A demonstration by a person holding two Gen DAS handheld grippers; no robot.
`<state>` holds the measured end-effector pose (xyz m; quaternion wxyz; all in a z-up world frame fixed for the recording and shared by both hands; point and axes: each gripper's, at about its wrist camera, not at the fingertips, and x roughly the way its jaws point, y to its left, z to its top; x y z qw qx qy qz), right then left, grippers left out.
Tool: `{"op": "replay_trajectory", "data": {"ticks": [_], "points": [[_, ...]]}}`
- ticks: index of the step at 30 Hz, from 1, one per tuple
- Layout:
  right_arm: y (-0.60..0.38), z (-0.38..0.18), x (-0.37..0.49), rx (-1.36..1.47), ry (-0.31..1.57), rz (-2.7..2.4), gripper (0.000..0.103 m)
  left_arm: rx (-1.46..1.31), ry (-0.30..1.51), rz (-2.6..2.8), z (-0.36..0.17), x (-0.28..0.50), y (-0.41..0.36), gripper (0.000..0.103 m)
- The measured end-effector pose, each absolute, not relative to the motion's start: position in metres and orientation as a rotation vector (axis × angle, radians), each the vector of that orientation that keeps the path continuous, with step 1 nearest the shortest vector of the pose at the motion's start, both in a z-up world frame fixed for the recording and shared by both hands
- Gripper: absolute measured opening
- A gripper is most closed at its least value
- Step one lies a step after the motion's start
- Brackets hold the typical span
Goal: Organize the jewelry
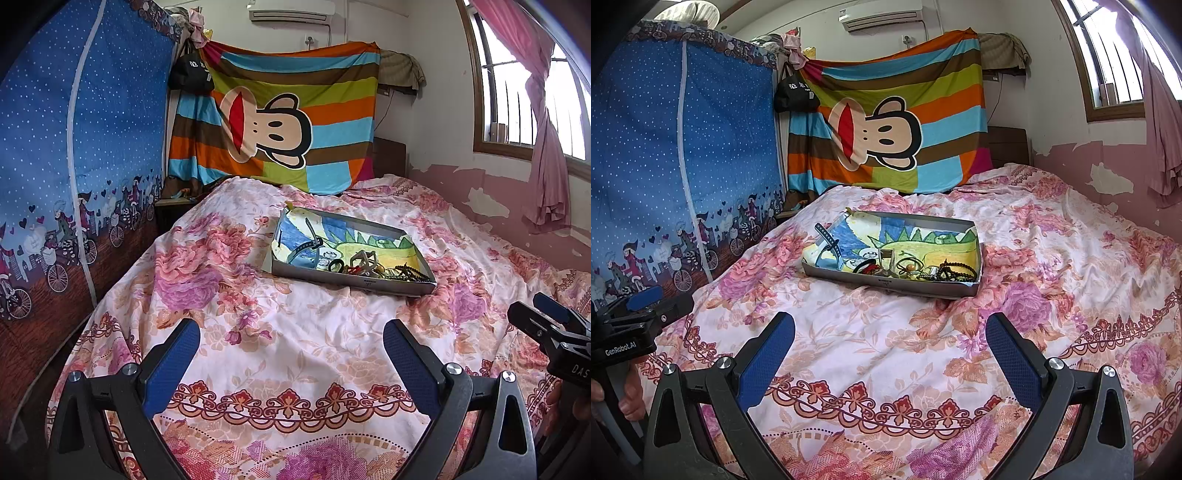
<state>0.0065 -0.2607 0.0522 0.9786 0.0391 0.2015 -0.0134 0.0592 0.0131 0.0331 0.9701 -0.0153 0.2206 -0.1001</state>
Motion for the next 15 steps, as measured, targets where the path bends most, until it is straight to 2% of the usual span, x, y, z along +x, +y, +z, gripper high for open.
{"op": "replay_trajectory", "data": {"ticks": [15], "points": [[-0.2610,0.0521,0.0064,0.081,0.406,-0.028,0.102,-0.030,0.445,-0.202,0.0329,0.0592,0.0128,0.100]]}}
